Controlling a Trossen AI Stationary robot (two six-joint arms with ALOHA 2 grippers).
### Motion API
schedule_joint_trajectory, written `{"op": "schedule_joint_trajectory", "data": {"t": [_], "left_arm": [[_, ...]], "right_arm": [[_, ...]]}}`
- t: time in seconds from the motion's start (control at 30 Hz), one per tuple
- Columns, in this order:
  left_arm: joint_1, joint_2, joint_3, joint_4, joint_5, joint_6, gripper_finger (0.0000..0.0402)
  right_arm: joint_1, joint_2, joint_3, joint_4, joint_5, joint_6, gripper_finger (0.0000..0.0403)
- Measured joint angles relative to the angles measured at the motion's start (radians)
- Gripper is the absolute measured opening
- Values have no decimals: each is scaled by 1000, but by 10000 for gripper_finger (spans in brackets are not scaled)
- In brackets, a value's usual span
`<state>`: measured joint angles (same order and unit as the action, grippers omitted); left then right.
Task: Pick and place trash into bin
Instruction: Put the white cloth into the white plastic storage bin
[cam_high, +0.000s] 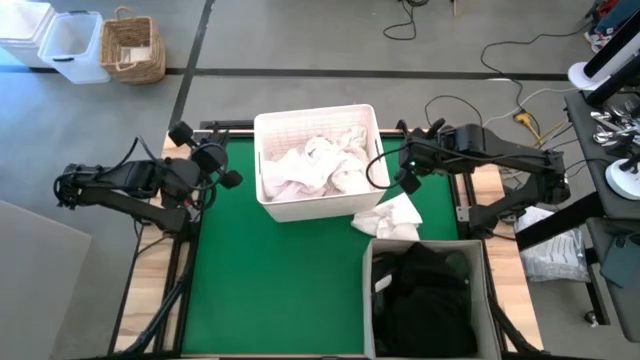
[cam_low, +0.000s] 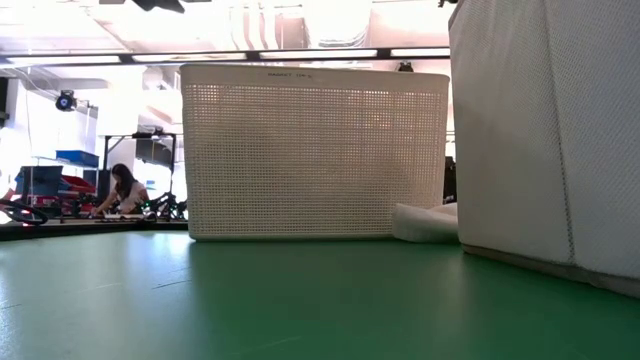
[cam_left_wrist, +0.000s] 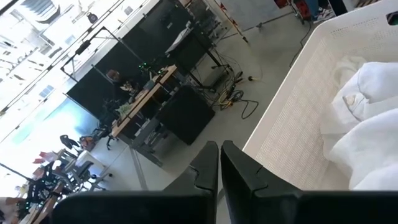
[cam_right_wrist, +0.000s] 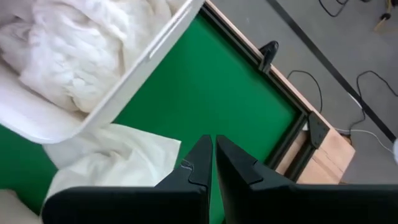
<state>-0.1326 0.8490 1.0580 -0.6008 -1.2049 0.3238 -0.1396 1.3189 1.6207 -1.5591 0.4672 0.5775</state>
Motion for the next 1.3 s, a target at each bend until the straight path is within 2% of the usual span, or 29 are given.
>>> {"op": "schedule_joint_trajectory", "data": {"t": [0.13, 0.33, 0.5, 0.57, 0.73, 0.83, 1.03, 1.3], "left_arm": [[0, 0, 0, -14, 8, -5, 1], [0, 0, 0, -45, 157, -11, 1], [0, 2, 0, -48, 203, -30, 1], [0, 2, 0, -43, 281, -17, 1], [-2, 22, 28, 29, 583, 42, 1], [-2, 54, 43, 107, 675, 56, 1], [-8, 177, 45, 173, 779, 79, 1], [-75, 337, 44, 269, 786, 138, 1]], "right_arm": [[-5, -12, -25, 4, -1, 1, 13], [-5, -46, -31, 9, 3, 4, 13], [-5, -92, -31, 15, 5, -22, 13], [-5, -114, -35, 21, 12, -49, 13], [-4, -172, -62, 37, 57, -73, 13], [-3, -213, -94, 58, 57, -82, 13], [-3, -282, -158, 89, 52, -103, 13], [-2, -324, -174, 106, -5, -124, 13]]}}
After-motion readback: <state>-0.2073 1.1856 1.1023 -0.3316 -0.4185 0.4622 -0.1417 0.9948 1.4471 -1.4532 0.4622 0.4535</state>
